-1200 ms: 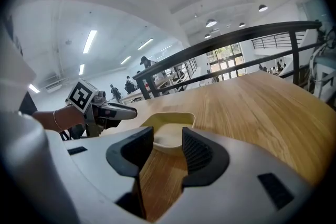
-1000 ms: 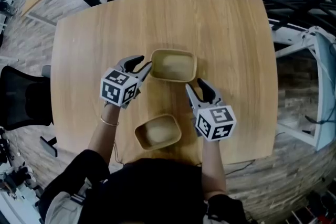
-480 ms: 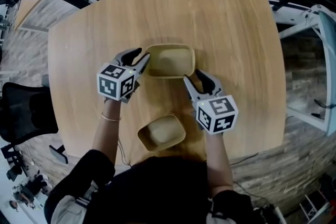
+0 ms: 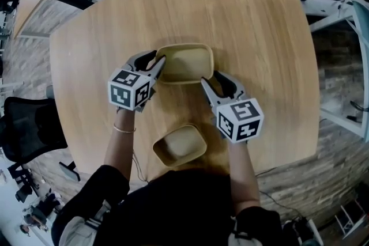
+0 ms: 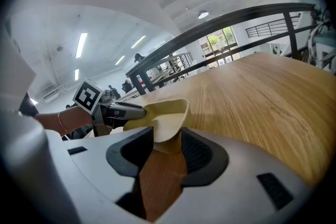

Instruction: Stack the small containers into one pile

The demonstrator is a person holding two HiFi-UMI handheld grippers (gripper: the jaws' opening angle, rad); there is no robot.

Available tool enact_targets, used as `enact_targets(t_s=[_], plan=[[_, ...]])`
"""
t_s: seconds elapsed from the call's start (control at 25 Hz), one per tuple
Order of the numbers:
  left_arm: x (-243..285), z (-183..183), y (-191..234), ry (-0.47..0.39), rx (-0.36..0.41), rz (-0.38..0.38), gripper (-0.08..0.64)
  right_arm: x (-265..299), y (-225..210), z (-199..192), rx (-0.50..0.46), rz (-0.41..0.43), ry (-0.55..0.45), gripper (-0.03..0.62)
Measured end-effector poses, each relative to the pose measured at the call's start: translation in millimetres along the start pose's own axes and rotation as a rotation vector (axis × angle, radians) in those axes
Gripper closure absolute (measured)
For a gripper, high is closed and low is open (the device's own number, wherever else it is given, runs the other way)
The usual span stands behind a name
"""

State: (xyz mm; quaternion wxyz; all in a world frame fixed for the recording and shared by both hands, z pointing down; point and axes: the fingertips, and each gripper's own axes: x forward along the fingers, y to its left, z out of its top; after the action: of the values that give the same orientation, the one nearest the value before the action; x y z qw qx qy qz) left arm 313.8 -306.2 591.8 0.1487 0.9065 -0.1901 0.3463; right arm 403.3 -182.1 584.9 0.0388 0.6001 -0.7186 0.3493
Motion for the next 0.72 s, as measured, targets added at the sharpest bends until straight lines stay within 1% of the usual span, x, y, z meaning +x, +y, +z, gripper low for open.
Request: enact_targets(t_s=[0.2,0.36,0.56,0.72], plan=[[4.9,-5.8,-2.6,0.039,0.031,0.023,0.437,2.5,1.6,0.3,0.01,0.013,-0.004,0.433],[3.2,-4.0,-6.9,0.035,0.006,0.005,0.451,0.3,1.6,0.6,0.011,0.016,-0.007,0.433],[-5.4,-8.0,-7.7,0.07,0.004,0.011,0.462,-0.4,7.3,3.0,0.014,0.022,-0.013,0.433],[-15.8,-7.2,-7.6,0.072,-0.012,0.008,0.462,-3.1,14.5,6.4,0.012,0.03,-0.023,0.433]])
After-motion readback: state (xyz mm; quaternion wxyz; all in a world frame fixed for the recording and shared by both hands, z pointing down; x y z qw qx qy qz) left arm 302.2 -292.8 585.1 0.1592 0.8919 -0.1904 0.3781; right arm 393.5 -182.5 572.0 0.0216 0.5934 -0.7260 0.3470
